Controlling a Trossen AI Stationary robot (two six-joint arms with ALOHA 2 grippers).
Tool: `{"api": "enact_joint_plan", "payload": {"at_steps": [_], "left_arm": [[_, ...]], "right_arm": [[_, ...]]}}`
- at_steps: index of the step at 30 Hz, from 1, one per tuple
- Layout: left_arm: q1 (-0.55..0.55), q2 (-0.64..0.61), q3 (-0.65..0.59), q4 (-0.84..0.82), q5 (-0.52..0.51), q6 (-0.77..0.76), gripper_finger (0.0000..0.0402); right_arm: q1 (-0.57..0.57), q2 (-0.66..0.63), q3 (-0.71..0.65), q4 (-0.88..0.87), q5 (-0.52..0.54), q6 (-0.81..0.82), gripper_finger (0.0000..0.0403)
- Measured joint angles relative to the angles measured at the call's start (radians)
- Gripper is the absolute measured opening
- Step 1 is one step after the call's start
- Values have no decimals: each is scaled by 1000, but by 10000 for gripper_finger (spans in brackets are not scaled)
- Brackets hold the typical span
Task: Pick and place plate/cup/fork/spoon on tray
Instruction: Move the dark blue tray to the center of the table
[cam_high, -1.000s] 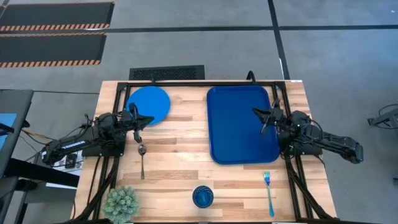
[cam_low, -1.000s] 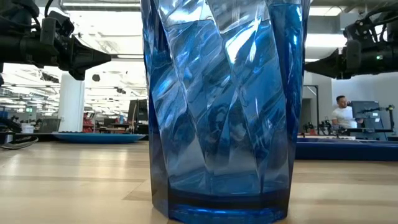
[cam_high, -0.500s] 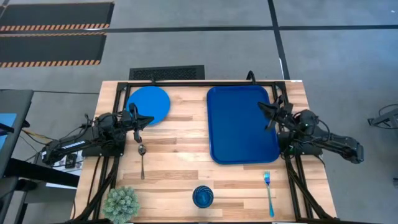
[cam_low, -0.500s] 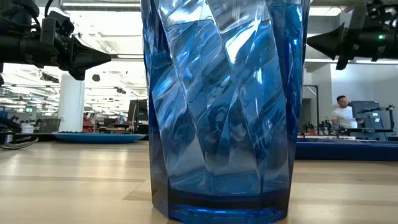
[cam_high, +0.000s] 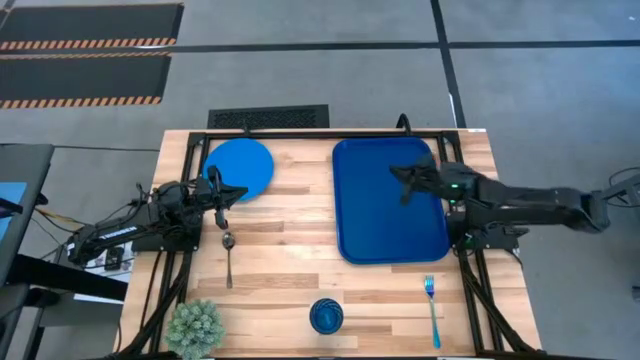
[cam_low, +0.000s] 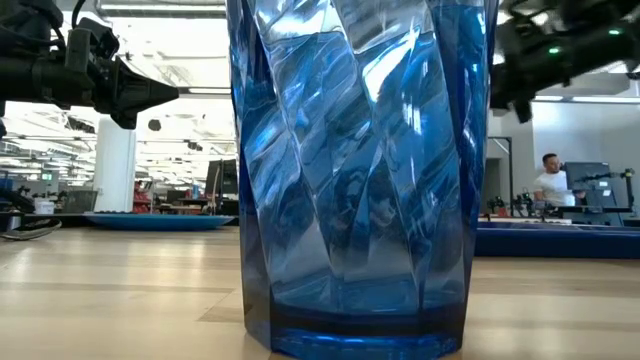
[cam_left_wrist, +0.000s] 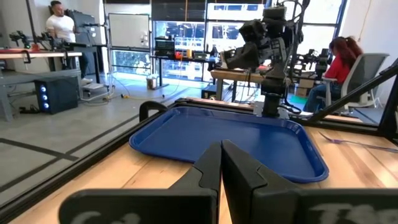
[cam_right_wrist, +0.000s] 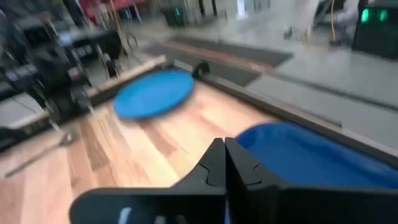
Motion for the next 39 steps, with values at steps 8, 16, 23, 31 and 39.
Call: {"api": "enact_joint_plan", "payload": {"at_steps": [8,16,23,31,39], "left_arm": [[0,0,0,0,0,0,0],[0,0,0,0,1,0,0],[0,0,0,0,1,0,0],[0,0,0,0,1,0,0],[0,0,0,0,1,0,0]], "right_arm": [[91,423,193,-22,48,169,18],[145,803,534,-309,65,434,22],[176,1075,801,-524,-27,646,70],[190,1284,1087,-768,-43,746,145],[136,1496,1361,-1083,-20,775,188]]}}
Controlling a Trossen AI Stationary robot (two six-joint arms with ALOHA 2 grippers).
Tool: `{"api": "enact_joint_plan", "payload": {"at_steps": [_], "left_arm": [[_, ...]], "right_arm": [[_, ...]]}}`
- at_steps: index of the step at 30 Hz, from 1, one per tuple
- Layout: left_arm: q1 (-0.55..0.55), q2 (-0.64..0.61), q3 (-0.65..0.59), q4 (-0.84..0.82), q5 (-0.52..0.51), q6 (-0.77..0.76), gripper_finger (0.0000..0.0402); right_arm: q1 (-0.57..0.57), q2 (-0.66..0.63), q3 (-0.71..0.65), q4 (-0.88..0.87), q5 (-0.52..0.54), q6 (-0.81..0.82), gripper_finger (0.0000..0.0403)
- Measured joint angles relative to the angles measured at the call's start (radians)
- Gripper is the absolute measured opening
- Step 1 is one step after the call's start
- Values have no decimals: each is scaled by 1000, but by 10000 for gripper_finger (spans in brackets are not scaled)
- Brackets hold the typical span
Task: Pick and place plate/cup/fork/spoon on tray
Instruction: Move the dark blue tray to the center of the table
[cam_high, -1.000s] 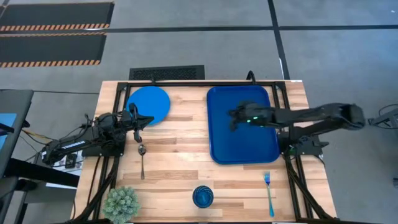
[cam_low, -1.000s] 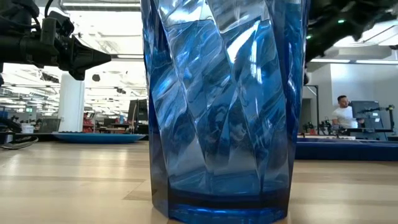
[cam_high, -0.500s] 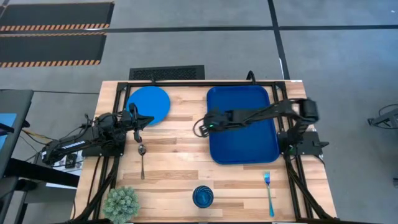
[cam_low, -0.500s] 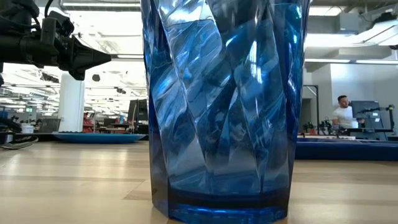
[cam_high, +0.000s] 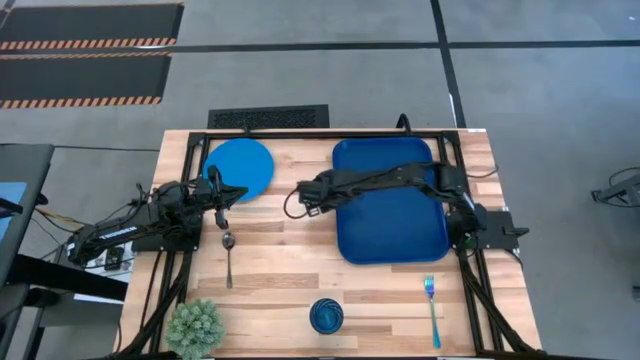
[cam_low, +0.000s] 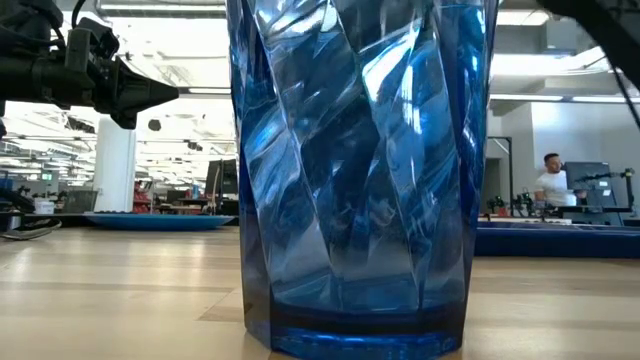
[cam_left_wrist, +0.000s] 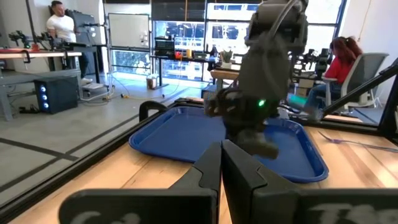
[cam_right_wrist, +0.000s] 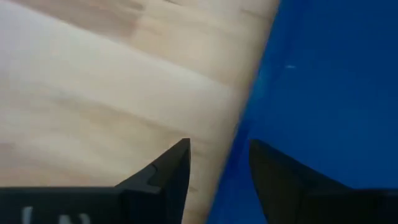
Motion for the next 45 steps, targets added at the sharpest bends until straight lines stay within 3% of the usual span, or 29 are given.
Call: {"api": "enact_joint_plan", "payload": {"at_steps": [6,19,24,30,39,45], "left_arm": [[0,0,0,0,0,0,0],[0,0,0,0,-5,0,0],[0,0,0,0,-6,0,0],[0,0,0,-1,-8,0,0],[0,0,0,-1,-8,0,0],[0,0,0,-1,-8,0,0]], "right_arm": [[-24,101,128,-169,17,1,179],[-40,133,155,-178,-14,1,88],[-49,132,155,-171,-50,4,74],[-49,132,155,-168,-57,26,92],[-48,132,153,-169,-78,42,177],[-48,133,133,-146,-72,27,162]]}}
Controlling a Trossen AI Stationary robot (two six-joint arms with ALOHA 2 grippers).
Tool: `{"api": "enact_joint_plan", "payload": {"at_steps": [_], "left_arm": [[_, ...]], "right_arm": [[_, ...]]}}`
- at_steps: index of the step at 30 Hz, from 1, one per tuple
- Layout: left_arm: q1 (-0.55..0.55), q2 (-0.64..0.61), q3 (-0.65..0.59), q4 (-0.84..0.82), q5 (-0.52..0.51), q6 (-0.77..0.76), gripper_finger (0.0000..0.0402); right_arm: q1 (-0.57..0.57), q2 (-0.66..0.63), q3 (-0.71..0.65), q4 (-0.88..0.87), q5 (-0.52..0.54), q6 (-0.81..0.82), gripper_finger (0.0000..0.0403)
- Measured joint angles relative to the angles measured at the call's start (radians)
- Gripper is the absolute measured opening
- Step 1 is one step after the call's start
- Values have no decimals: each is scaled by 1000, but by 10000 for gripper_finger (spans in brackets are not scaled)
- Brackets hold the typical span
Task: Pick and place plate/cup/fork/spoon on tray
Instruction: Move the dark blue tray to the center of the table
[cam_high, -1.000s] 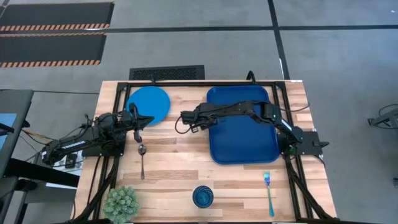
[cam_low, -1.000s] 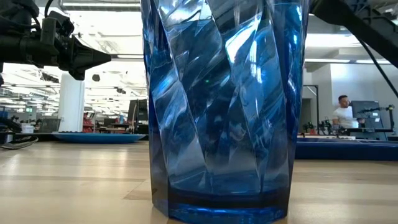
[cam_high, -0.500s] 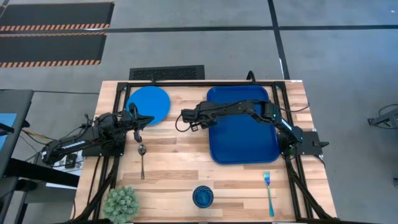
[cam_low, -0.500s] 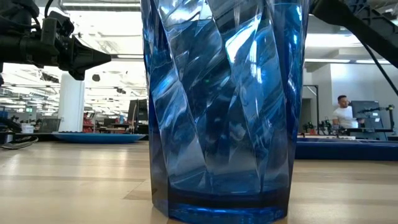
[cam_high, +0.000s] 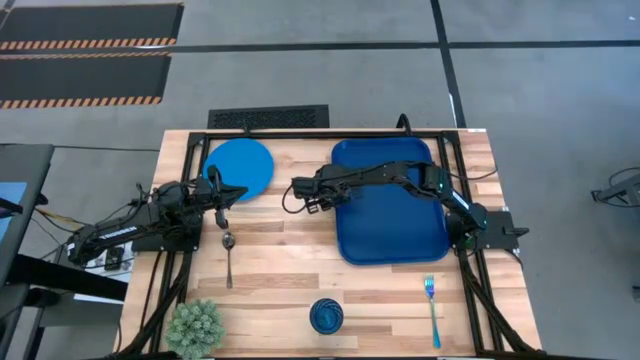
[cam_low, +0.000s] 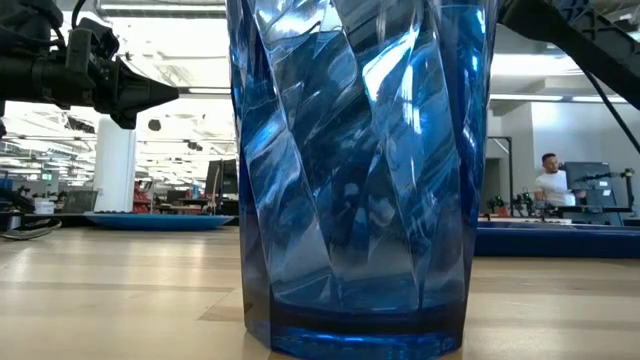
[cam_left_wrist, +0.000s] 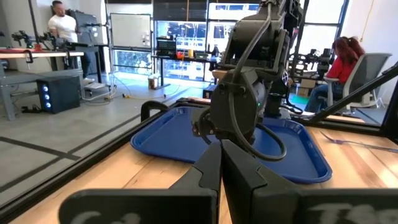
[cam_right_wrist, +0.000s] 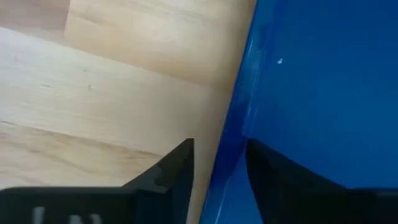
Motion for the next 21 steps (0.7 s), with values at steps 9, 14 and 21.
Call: {"api": "enact_joint_plan", "payload": {"at_steps": [9,14,21], "left_arm": [[0,0,0,0,0,0,0],[0,0,0,0,0,0,0],[0,0,0,0,0,0,0]], "right_arm": [[14,-1,2,1,35,-26,44],[27,-1,8,-14,48,-41,40],[59,0,78,-85,45,-81,49]]}}
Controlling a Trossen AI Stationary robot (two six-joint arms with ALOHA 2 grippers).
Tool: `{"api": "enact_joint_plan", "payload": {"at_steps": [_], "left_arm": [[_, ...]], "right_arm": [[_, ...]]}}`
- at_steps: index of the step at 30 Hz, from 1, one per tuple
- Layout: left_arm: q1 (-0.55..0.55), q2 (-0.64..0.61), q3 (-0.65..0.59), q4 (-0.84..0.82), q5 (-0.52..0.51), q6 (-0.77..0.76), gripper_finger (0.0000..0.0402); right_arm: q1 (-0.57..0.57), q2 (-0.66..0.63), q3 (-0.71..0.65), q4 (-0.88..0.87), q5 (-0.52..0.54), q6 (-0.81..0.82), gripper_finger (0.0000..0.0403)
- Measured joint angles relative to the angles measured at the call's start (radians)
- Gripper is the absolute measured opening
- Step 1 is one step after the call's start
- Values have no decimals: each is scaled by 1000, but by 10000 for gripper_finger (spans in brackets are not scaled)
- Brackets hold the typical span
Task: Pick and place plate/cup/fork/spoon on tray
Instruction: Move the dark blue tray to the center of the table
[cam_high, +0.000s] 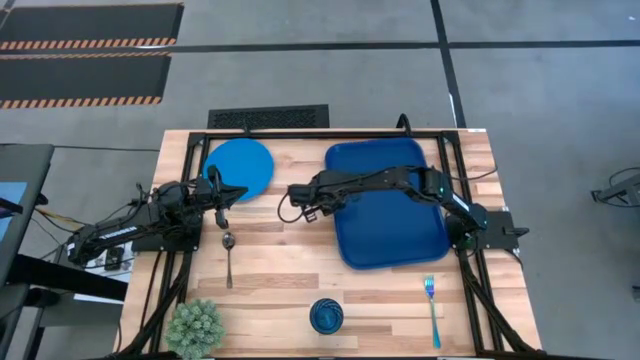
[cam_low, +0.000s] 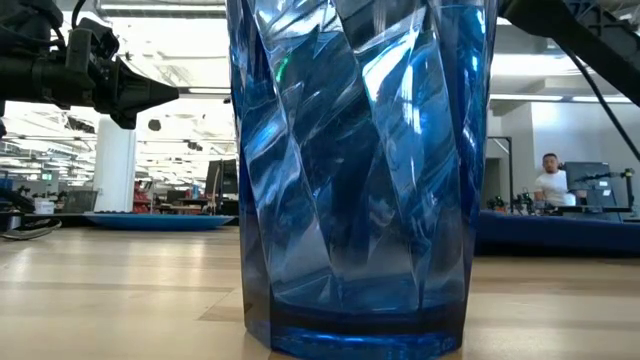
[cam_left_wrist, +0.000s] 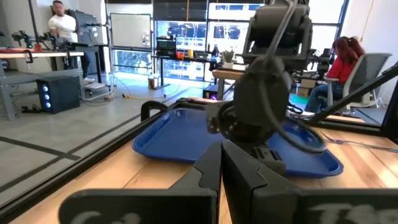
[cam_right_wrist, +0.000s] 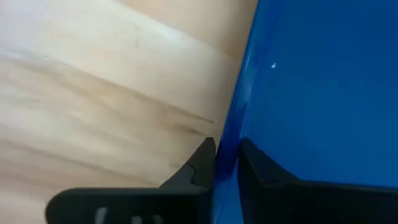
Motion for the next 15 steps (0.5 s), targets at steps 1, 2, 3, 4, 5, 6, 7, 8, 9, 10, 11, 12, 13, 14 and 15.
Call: {"api": "enact_joint_plan", "payload": {"at_steps": [1,2,3,4,5,6,7,8,9,10,11,12,13,14,15], "left_arm": [[0,0,0,0,0,0,0],[0,0,0,0,0,0,0],[0,0,0,0,0,0,0],[0,0,0,0,0,0,0],[0,0,0,0,0,0,0],[0,0,0,0,0,0,0],[0,0,0,0,0,0,0],[0,0,0,0,0,0,0],[0,0,0,0,0,0,0],[0,0,0,0,0,0,0],[0,0,0,0,0,0,0],[0,0,0,0,0,0,0],[0,0,0,0,0,0,0],[0,0,0,0,0,0,0],[0,0,0,0,0,0,0]], "right_arm": [[5,0,14,-14,5,-3,47],[9,0,28,-29,12,-6,45],[14,0,42,-46,19,-7,44],[18,0,55,-62,24,-7,44],[23,0,68,-78,30,-8,44],[27,0,82,-94,32,-17,44],[31,0,96,-111,32,-25,44],[35,0,111,-127,33,-32,44],[38,0,129,-146,36,-40,43],[42,0,145,-163,44,-50,43],[47,0,162,-178,54,-60,43],[51,0,179,-193,63,-69,42],[51,0,195,-209,71,-77,42],[51,0,211,-229,76,-84,42],[52,0,228,-246,79,-91,42]]}}
